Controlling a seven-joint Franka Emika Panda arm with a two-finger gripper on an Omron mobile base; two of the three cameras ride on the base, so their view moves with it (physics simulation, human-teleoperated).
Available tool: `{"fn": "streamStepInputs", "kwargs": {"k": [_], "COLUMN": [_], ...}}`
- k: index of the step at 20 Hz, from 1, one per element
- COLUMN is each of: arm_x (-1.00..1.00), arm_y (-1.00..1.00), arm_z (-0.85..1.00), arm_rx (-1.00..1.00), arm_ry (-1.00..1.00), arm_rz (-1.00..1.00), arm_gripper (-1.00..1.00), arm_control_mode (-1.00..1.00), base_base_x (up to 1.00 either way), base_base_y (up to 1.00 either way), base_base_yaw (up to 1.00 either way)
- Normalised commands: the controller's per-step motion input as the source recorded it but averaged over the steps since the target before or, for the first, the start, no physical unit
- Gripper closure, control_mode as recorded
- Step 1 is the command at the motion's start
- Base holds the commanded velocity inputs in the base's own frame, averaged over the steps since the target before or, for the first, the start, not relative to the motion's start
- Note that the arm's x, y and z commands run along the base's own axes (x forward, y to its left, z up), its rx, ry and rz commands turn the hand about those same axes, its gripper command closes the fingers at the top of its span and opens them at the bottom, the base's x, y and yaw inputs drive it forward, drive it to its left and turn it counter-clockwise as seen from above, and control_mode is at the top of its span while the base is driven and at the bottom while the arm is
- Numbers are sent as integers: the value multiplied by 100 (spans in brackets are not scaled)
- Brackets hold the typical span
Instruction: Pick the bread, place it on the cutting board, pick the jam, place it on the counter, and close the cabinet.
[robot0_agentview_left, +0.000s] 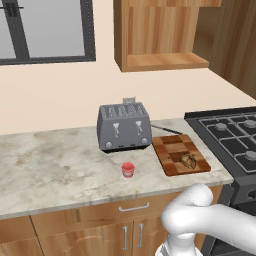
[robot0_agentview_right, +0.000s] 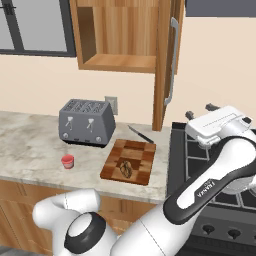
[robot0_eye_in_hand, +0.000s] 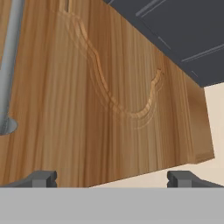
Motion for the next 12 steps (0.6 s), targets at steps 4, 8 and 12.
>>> {"fn": "streamStepInputs", "kwargs": {"k": [4,8,12], "arm_x": [8,11,13], "arm_y": [2,5,10], "arm_z": [0,0,0], "arm_rx": [0,0,0], "arm_ry": [0,0,0], "arm_rz": [7,6,4], "arm_gripper": [-100,-100,-100], "arm_control_mode": [-100,-100,-100], "base_base_x": [0,0,0], "base_base_y": [0,0,0], "base_base_yaw": [0,0,0]}}
